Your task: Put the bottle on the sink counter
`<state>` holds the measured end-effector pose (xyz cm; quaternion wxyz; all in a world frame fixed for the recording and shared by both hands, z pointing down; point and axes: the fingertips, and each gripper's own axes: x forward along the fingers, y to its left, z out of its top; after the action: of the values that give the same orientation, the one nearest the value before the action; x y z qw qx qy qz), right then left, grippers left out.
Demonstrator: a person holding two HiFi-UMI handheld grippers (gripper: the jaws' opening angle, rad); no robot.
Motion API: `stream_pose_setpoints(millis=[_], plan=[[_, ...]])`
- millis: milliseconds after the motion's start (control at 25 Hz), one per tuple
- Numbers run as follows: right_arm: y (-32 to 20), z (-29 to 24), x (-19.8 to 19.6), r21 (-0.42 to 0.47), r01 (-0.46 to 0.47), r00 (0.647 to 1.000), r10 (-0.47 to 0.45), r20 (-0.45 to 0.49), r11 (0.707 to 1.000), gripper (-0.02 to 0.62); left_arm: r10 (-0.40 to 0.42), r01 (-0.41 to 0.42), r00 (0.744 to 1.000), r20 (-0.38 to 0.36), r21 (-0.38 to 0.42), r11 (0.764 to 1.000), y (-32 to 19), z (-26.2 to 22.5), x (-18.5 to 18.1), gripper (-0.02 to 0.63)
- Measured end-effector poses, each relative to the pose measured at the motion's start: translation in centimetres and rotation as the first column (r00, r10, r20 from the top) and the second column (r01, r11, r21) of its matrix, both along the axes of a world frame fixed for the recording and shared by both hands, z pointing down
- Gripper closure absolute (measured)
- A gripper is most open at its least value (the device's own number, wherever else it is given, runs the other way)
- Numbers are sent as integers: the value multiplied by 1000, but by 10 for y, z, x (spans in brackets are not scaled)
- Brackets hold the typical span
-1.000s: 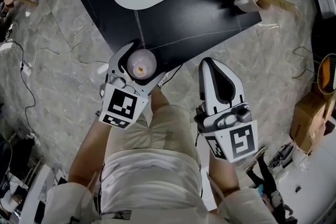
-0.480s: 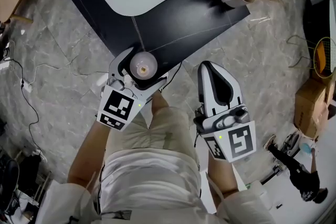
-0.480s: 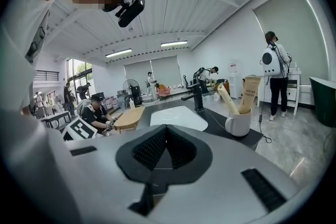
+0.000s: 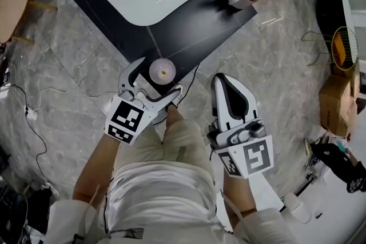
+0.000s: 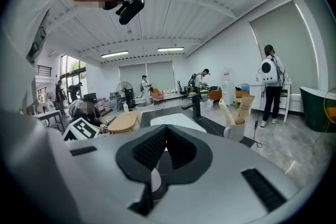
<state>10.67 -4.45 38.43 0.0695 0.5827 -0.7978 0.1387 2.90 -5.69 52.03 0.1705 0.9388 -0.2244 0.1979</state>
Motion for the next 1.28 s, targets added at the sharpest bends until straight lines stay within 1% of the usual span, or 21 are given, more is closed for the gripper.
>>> stream_pose_setpoints(millis=[160, 400, 520, 640, 760, 800, 960, 1080, 1280], plan=[[13, -22, -6, 22, -30, 999, 30, -23, 999, 584, 19, -19, 1000, -21, 2, 1000, 9, -14, -6, 132], [33, -50, -18, 46, -47, 998, 49, -47, 998, 584, -3, 3, 998, -55, -6, 1000, 13, -41, -21, 133], [38, -64, -26, 69, -42, 998, 45, -49, 997, 584, -4, 5, 998, -58, 11, 1000, 15, -56, -28, 137], [43, -77, -35, 92, -27, 998, 32, -51, 995, 584, -40, 42, 998, -54, 43, 998, 15, -69, -41, 141], [45, -91, -40, 119, -18, 998, 25, -57, 993, 584, -101, 106, 992, -74, 75, 992, 10, -84, -57, 150], [44, -96, -40, 129, -19, 998, 27, -58, 991, 584, -124, 131, 989, -81, 89, 987, 7, -90, -62, 170], [43, -110, -34, 153, -30, 997, 39, -61, 988, 584, -214, 228, 970, -114, 127, 965, -8, -110, -81, 309], [39, -119, -28, 168, -34, 997, 45, -66, 985, 584, -264, 285, 954, -142, 159, 945, -22, -128, -88, 415], [34, -133, -16, 195, -31, 996, 46, -71, 980, 584, -326, 360, 928, -179, 207, 910, -41, -158, -92, 534]])
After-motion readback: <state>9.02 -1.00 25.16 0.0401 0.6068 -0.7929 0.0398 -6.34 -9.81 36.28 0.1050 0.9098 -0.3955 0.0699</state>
